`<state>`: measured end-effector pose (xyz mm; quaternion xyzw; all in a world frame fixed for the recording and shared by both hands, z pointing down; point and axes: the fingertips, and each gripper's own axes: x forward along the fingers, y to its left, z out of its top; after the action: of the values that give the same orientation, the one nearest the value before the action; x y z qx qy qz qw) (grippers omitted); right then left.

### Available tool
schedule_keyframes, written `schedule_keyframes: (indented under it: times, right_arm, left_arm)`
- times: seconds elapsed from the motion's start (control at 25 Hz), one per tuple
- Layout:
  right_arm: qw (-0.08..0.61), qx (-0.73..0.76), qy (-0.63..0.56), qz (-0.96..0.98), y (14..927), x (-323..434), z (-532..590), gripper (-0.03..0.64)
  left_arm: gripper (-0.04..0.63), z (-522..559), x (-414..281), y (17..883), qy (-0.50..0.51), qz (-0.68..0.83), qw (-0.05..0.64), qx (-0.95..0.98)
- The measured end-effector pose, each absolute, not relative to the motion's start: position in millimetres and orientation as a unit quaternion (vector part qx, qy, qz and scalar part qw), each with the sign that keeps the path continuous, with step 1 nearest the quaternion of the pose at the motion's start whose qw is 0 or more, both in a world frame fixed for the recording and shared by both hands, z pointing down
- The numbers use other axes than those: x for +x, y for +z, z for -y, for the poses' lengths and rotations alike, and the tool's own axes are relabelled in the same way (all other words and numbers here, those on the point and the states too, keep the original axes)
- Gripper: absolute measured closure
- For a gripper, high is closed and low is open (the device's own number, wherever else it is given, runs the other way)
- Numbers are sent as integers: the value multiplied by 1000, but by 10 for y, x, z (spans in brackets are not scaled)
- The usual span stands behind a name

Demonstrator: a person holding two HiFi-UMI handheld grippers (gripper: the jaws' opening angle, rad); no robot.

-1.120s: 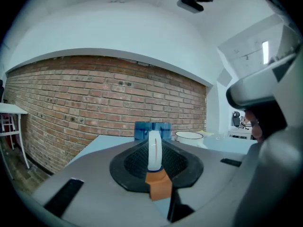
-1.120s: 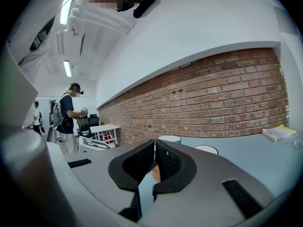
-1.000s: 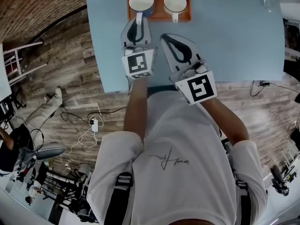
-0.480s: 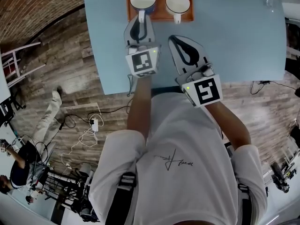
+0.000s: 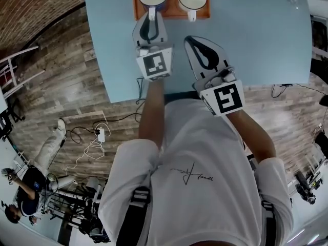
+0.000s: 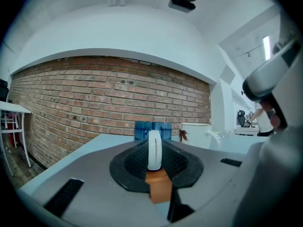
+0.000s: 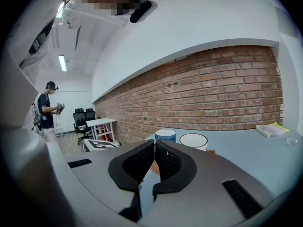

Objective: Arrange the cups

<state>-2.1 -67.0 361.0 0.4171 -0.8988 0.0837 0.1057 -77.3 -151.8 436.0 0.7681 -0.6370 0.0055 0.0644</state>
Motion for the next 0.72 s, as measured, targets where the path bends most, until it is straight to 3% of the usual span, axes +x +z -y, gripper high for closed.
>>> schedule_keyframes:
  times: [0.72]
  right_arm:
    - [108, 419, 88, 897, 3652, -5, 667, 592]
  left_arm:
    - [541, 1480, -719, 4415, 3, 657, 60, 751]
